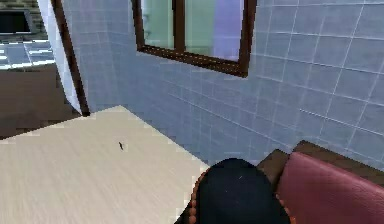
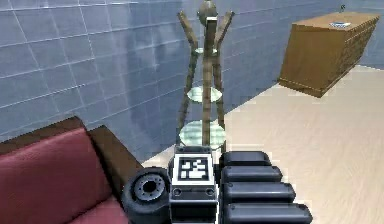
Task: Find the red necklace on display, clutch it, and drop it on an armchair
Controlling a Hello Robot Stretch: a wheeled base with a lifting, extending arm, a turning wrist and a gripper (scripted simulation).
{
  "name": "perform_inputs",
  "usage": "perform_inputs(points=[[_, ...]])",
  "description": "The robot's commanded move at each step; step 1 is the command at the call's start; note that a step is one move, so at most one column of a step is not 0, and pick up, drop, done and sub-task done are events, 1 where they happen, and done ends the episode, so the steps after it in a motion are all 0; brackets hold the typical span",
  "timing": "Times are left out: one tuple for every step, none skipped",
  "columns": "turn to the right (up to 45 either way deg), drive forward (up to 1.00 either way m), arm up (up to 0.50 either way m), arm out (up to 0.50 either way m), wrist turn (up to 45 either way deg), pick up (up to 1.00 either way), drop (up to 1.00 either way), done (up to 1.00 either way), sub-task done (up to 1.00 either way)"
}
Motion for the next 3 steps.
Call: perform_inputs(points=[[-30.0,0.0,0.0,0.0,0.0,0.0,0.0,0.0,0.0],[0.0,0.0,0.0,0.36,0.0,0.0,0.0,0.0,0.0],[0.0,0.0,0.0,0.0,45.0,0.0,0.0,0.0,0.0]])
